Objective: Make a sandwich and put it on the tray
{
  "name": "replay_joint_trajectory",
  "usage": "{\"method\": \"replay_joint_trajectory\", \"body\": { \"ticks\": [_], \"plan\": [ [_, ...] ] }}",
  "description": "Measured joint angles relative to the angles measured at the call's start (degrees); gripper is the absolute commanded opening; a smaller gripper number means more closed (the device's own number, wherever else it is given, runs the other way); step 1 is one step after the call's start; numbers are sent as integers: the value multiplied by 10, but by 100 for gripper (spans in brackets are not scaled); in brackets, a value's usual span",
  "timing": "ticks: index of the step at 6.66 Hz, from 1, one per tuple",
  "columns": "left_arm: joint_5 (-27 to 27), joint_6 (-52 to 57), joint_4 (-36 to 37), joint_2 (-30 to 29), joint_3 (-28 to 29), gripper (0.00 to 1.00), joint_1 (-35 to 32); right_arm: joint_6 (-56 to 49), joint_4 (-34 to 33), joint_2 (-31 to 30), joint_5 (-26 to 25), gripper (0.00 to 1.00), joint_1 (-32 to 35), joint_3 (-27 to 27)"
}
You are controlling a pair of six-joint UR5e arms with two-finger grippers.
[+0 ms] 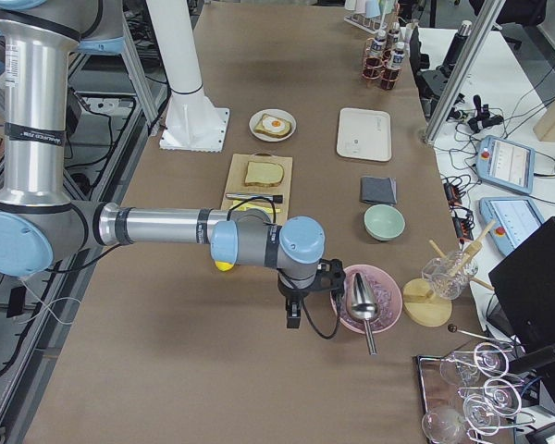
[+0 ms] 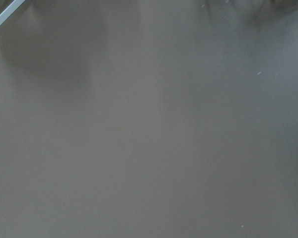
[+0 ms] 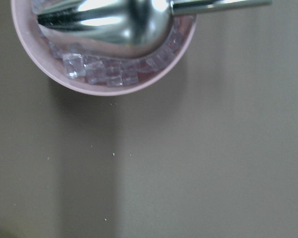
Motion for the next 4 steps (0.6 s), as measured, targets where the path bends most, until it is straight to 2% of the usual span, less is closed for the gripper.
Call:
{"method": "replay_joint_trajectory", "body": {
  "ticks": [2,4],
  "plan": [
    [-21,-71,-61,-48,-1,100,6,3,4,32,-2,100,-13,8],
    [-16,-183,-119,-93,-6,99,45,26,9,57,-6,100,-43,33]
  ]
}}
